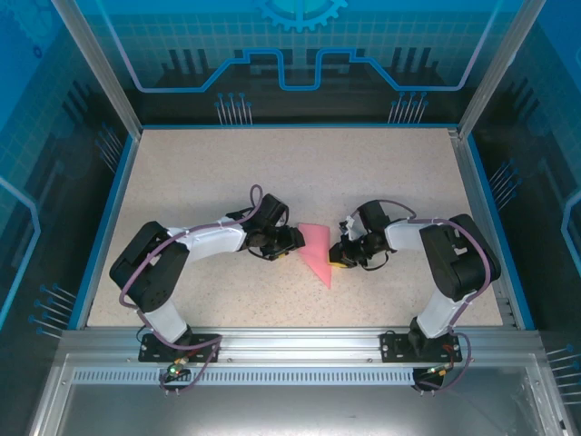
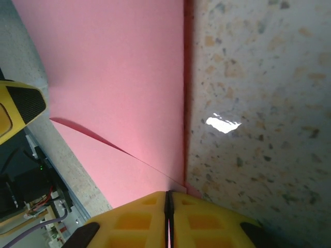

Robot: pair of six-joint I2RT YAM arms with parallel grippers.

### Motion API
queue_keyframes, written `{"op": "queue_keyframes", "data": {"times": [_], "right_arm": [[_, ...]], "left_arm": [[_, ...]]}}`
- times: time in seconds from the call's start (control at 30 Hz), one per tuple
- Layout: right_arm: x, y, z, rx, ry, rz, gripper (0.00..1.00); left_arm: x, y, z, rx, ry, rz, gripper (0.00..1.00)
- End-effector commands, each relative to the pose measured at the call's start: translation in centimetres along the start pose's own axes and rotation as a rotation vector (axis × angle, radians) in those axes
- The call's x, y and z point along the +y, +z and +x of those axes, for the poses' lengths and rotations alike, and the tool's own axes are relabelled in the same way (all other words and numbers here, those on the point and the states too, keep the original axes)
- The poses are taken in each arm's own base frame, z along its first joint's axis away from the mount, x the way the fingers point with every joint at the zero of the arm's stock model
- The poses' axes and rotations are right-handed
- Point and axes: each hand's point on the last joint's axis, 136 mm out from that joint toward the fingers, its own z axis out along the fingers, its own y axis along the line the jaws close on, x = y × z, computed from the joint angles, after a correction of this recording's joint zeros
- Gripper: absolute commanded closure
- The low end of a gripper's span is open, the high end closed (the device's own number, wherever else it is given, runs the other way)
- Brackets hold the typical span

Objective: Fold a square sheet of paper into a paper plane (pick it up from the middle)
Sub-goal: Fold the wing for the fifth time at the center of the table.

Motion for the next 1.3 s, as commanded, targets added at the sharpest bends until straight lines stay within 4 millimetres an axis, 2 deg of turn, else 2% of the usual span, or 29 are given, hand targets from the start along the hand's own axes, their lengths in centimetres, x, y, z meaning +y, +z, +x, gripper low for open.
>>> {"op": "queue_keyframes", "data": {"times": [0.0,0.3,0.7,0.87,1.07,1.27], "right_arm": [[-1.1,0.6,0.3,0.015,0.022,-0.007,0.9],[-1.8,0.7,0.4,0.015,0.033,0.007,0.91],[-2.2,0.9,0.2,0.017,0.043,0.013,0.91],[-2.3,1.0,0.1,0.019,0.043,0.018,0.92],[-2.8,1.4,0.1,0.026,0.051,0.033,0.92],[-3.2,1.6,0.0,0.03,0.058,0.044,0.92]], "left_arm": [[-2.3,0.3,0.2,0.024,0.034,0.059,0.47],[-3.4,1.6,0.7,0.069,0.039,0.112,0.48],[-3.7,2.5,0.8,0.091,0.043,0.135,0.5],[-4.2,2.6,0.6,0.102,0.096,0.143,0.53],[-3.6,2.6,-0.2,0.112,0.099,0.153,0.52],[-4.5,2.7,-0.5,0.167,0.132,0.224,0.52]]}}
